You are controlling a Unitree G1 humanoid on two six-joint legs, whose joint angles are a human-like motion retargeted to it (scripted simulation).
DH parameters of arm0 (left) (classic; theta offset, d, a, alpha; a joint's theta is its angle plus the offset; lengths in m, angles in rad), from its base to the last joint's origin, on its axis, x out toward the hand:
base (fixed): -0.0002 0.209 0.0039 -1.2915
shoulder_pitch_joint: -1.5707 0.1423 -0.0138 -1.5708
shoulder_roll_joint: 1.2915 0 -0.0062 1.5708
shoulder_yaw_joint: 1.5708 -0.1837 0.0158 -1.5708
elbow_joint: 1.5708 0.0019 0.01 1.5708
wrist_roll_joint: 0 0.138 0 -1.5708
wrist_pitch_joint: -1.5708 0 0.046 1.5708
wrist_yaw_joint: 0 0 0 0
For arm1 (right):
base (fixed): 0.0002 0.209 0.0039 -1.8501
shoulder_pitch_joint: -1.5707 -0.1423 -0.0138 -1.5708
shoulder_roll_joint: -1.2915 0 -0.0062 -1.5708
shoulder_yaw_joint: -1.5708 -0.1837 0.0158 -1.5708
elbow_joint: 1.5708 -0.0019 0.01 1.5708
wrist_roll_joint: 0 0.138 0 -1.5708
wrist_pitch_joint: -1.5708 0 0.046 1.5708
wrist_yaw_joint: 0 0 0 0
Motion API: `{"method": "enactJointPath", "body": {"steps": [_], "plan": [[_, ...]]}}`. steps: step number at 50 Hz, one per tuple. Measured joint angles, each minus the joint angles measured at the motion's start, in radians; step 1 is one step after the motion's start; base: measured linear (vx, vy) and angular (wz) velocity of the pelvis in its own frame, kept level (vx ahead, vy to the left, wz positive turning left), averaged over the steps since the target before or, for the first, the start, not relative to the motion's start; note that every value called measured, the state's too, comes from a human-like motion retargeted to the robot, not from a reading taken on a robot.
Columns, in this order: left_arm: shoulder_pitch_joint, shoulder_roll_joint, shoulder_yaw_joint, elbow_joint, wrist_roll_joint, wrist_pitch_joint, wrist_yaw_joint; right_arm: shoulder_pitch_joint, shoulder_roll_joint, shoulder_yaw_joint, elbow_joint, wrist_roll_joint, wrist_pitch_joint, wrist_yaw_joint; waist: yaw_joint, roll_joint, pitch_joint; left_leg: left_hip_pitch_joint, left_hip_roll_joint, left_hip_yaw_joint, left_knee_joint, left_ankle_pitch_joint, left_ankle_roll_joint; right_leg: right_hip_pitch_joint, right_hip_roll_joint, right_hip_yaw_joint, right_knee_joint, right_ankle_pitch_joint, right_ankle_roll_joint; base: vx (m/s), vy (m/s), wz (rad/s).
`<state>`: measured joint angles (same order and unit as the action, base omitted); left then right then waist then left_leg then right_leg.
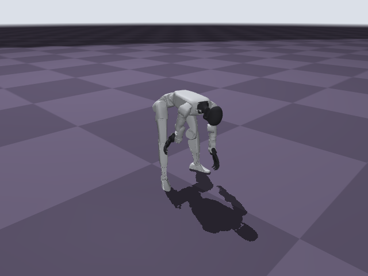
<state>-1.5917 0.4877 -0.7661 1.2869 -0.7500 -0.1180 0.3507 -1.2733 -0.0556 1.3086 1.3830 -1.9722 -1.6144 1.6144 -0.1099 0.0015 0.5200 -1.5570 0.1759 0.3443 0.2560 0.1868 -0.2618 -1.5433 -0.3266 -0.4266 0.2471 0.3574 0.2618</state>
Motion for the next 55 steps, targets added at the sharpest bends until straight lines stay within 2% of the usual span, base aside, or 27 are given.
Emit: {"method": "enactJointPath", "body": {"steps": [3, 10, 12, 13, 14, 15, 17, 18, 20, 21, 22, 23, 24, 25, 26, 27, 28, 30, 32, 34, 37, 42, 45, 47, 49, 52, 55], "plan": [[-0.02, -0.062, -0.042, 0.005, -0.035, 0.022, -0.025, 0.005, 0.062, 0.079, -0.017, 0.0, 0.0, 0.0, -0.002, -0.004, 0.0, -0.012, 0.002, 0.01, 0.003, -0.001, 0.0, -0.026, -0.002, 0.008, 0.013, 0.012, 0.0, 0.0, 0.0, 0.0], [0.029, -0.203, 0.027, -0.004, -0.22, 0.035, -0.046, 0.033, 0.203, 0.055, -0.039, 0.0, 0.0, 0.0, -0.014, -0.027, 0.0, 0.058, 0.0, 0.038, -0.023, -0.007, 0.0, 0.025, 0.009, 0.028, -0.011, 0.003, 0.0, 0.02, 0.01, -0.08], [0.258, 0.201, -0.334, -0.386, -0.374, -0.125, -0.322, 0.078, 0.392, 0.091, -0.015, 0.0, 0.0, 0.0, -0.124, -0.171, 0.0, 0.173, -0.011, 0.066, -0.024, -0.039, 0.0, 0.13, -0.005, 0.058, -0.017, -0.02, -0.005, 0.15, 0.11, -0.46], [0.251, 0.43, -0.559, -0.536, -0.373, -0.166, -0.487, 0.033, 0.456, 0.091, -0.024, 0.0, 0.0, 0.0, -0.165, -0.244, 0.0, 0.226, -0.013, 0.076, -0.028, -0.05, 0.0, 0.184, -0.006, 0.06, -0.031, -0.03, -0.018, 0.09, -0.06, -0.3], [0.282, 0.33, -0.426, -0.436, -0.388, -0.139, -0.377, 0.043, 0.48, 0.091, 0.017, 0.0, 0.0, 0.0, -0.16, -0.25, 0.0, 0.258, -0.01, 0.082, -0.039, -0.05, 0.0, 0.207, 0.003, 0.064, -0.041, -0.036, -0.013, 0.0, -0.24, -0.18], [0.331, 0.067, -0.114, -0.209, -0.412, -0.077, -0.13, 0.082, 0.485, 0.091, 0.083, 0.0, 0.0, 0.0, -0.132, -0.222, 0.0, 0.279, -0.006, 0.086, -0.054, -0.043, 0.0, 0.215, 0.018, 0.069, -0.05, -0.04, 0.0, -0.01, -0.28, -0.14], [0.367, -0.13, -0.003, -0.155, -0.336, -0.07, -0.041, 0.215, 0.419, 0.091, 0.11, 0.0, 0.0, 0.0, -0.058, -0.157, 0.0, 0.355, 0.006, 0.062, -0.051, -0.057, 0.0, 0.298, 0.022, 0.048, -0.03, -0.082, 0.0, 0.16, -0.19, -0.21], [0.372, -0.208, 0.02, -0.097, -0.282, -0.037, 0.026, 0.265, 0.368, 0.091, 0.109, 0.0, 0.0, 0.0, -0.025, -0.117, 0.0, 0.41, 0.013, 0.05, -0.053, -0.073, 0.0, 0.354, 0.022, 0.046, -0.022, -0.112, 0.0, 0.29, -0.07, -0.2], [0.476, -0.16, -0.056, -0.218, -0.267, -0.103, -0.109, 0.281, 0.336, 0.091, 0.068, 0.0, 0.0, 0.0, -0.025, -0.098, 0.0, 0.482, 0.0, 0.053, -0.054, -0.095, 0.0, 0.429, 0.006, 0.039, -0.01, -0.139, -0.002, 0.15, 0.04, -0.04], [0.5, -0.165, -0.048, -0.236, -0.289, -0.115, -0.119, 0.283, 0.326, 0.091, 0.054, 0.0, 0.0, 0.0, -0.026, -0.083, 0.0, 0.509, 0.001, 0.054, -0.059, -0.098, 0.0, 0.451, 0.007, 0.037, -0.005, -0.153, -0.001, 0.07, -0.04, -0.04], [0.536, -0.086, -0.108, -0.319, -0.319, -0.135, -0.201, 0.284, 0.323, 0.091, 0.023, 0.0, 0.0, 0.0, -0.036, -0.083, 0.0, 0.545, 0.005, 0.055, -0.061, -0.105, 0.0, 0.484, 0.009, 0.032, 0.003, -0.172, -0.014, 0.13, -0.13, -0.22], [0.596, 0.162, -0.306, -0.535, -0.36, -0.169, -0.431, 0.281, 0.334, 0.091, -0.04, 0.0, 0.0, 0.0, -0.066, -0.113, 0.0, 0.599, 0.015, 0.054, -0.054, -0.118, 0.0, 0.537, 0.01, 0.023, 0.02, -0.199, -0.054, 0.16, -0.12, -0.36], [0.637, 0.314, -0.358, -0.63, -0.349, -0.172, -0.53, 0.288, 0.374, 0.091, -0.069, 0.0, 0.0, 0.0, -0.098, -0.152, 0.0, 0.644, 0.024, 0.054, -0.046, -0.13, 0.0, 0.58, 0.015, 0.022, 0.036, -0.225, -0.087, 0.21, -0.14, -0.43], [0.669, 0.418, -0.335, -0.666, -0.31, -0.159, -0.563, 0.301, 0.428, 0.091, -0.079, 0.0, 0.0, 0.0, -0.13, -0.196, 0.0, 0.686, 0.033, 0.055, -0.039, -0.141, 0.0, 0.617, 0.02, 0.024, 0.051, -0.251, -0.118, 0.33, -0.22, -0.21], [0.664, 0.05, -0.109, -0.43, -0.321, -0.111, -0.253, 0.363, 0.371, 0.091, -0.044, 0.0, 0.0, 0.0, -0.074, -0.121, 0.0, 0.762, 0.032, 0.046, -0.033, -0.156, 0.0, 0.683, 0.012, 0.032, 0.075, -0.282, -0.065, 0.42, -0.27, -0.03], [0.658, -0.22, 0.056, -0.261, -0.312, -0.074, -0.042, 0.422, 0.326, 0.091, -0.018, 0.0, 0.0, 0.0, -0.03, -0.063, 0.0, 0.827, 0.035, 0.036, -0.021, -0.173, 0.0, 0.745, 0.009, 0.035, 0.099, -0.313, -0.031, 0.44, -0.28, 0.09], [0.653, -0.293, 0.099, -0.225, -0.261, -0.057, -0.034, 0.477, 0.306, 0.091, -0.008, 0.0, 0.0, 0.0, -0.009, -0.037, 0.0, 0.871, 0.048, 0.025, 0.005, -0.19, 0.0, 0.797, 0.013, 0.028, 0.121, -0.343, -0.037, 0.38, -0.24, -0.03], [0.624, -0.414, 0.204, -0.162, -0.221, -0.048, 0.012, 0.515, 0.264, 0.091, -0.01, 0.0, 0.0, 0.0, 0.038, -0.006, 0.0, 0.956, 0.065, 0.024, 0.054, -0.218, 0.038, 0.899, 0.017, 0.028, 0.14, -0.386, -0.049, 0.36, -0.19, -0.18], [0.624, -0.44, 0.257, -0.178, -0.2, -0.055, 0.007, 0.526, 0.243, 0.091, -0.016, 0.0, 0.0, 0.0, 0.055, -0.005, -0.011, 1.033, 0.084, 0.037, 0.099, -0.223, 0.05, 0.993, 0.027, 0.037, 0.138, -0.422, -0.068, 0.37, -0.19, -0.44], [0.646, -0.435, 0.288, -0.227, -0.182, -0.052, -0.006, 0.531, 0.235, 0.091, -0.032, 0.0, 0.0, 0.0, 0.08, -0.023, -0.024, 1.123, 0.092, 0.054, 0.117, -0.209, 0.091, 1.089, 0.037, 0.056, 0.117, -0.44, -0.071, 0.38, -0.18, -0.64], [0.719, -0.402, 0.349, -0.326, -0.12, -0.038, -0.045, 0.539, 0.23, 0.091, -0.075, 0.0, 0.0, 0.0, 0.115, -0.06, -0.061, 1.207, 0.104, 0.05, 0.229, -0.207, 0.103, 1.229, 0.044, 0.092, 0.087, -0.469, -0.067, 0.4, -0.13, -0.8], [0.875, -0.339, 0.407, -0.535, -0.124, -0.059, -0.055, 0.526, 0.211, 0.091, -0.148, 0.0, 0.0, 0.0, 0.183, -0.1, -0.139, 1.23, 0.084, -0.066, 0.353, -0.291, 0.073, 1.387, 0.06, 0.146, 0.045, -0.504, -0.058, 0.41, -0.01, -0.75], [0.954, -0.292, 0.366, -0.63, -0.097, -0.064, -0.057, 0.511, 0.18, 0.091, -0.194, 0.0, 0.0, 0.0, 0.221, -0.105, -0.18, 1.222, 0.113, -0.057, 0.341, -0.37, 0.078, 1.465, 0.072, 0.143, 0.027, -0.537, -0.059, 0.43, 0.08, -0.31], [1.057, -0.268, 0.351, -0.693, -0.106, -0.045, -0.01, 0.587, 0.166, 0.091, -0.231, 0.0, 0.0, 0.0, 0.252, -0.104, -0.268, 1.24, 0.129, -0.024, 0.232, -0.383, 0.089, 1.5, 0.086, 0.15, 0.001, -0.531, -0.046, 0.43, 0.11, -0.38], [1.113, -0.257, 0.308, -0.737, -0.122, -0.03, 0.021, 0.623, 0.157, 0.091, -0.254, 0.0, 0.0, 0.0, 0.295, -0.111, -0.311, 1.253, 0.13, 0.003, 0.119, -0.362, 0.086, 1.526, 0.092, 0.153, -0.018, -0.535, -0.043, 0.41, 0.17, -0.33], [1.152, -0.253, 0.252, -0.775, -0.167, -0.021, 0.063, 0.654, 0.148, 0.091, -0.28, 0.0, 0.0, 0.0, 0.363, -0.116, -0.324, 1.276, 0.106, -0.042, 0.009, -0.281, 0.09, 1.566, 0.096, 0.164, -0.017, -0.549, -0.06, 0.41, 0.23, -0.34], [1.16, -0.269, 0.214, -0.772, -0.202, -0.014, 0.11, 0.689, 0.145, 0.091, -0.297, 0.0, 0.0, 0.0, 0.412, -0.13, -0.312, 1.298, 0.066, -0.118, 0.01, -0.248, 0.14, 1.589, 0.071, 0.164, 0.025, -0.55, -0.086, 0.4, 0.28, -0.09]]}}
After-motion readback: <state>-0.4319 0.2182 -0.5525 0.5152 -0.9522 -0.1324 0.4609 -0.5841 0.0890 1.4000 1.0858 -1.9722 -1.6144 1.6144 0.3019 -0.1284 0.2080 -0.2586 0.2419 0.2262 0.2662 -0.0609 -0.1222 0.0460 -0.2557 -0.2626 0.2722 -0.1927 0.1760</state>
